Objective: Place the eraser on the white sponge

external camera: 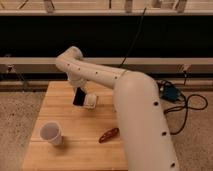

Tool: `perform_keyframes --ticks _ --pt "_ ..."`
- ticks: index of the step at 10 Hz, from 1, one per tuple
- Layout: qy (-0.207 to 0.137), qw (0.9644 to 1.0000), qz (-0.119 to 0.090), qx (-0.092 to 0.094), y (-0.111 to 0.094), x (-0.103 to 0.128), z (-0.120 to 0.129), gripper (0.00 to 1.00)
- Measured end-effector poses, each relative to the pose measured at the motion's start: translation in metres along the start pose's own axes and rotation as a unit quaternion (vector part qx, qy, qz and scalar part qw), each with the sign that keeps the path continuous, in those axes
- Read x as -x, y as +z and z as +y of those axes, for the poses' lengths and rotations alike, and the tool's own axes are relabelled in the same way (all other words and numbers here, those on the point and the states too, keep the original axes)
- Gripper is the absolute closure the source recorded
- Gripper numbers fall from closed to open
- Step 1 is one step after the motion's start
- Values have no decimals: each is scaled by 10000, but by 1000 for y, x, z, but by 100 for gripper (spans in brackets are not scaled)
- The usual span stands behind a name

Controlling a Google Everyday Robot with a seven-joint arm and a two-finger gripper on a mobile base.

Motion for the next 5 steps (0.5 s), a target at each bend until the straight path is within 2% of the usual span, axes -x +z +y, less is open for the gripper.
perform_keyframes --ticks 2,5 --pt "126 9999 -55 59 11 -6 12 89" --pt "398 9990 -175 78 36 -10 31 57"
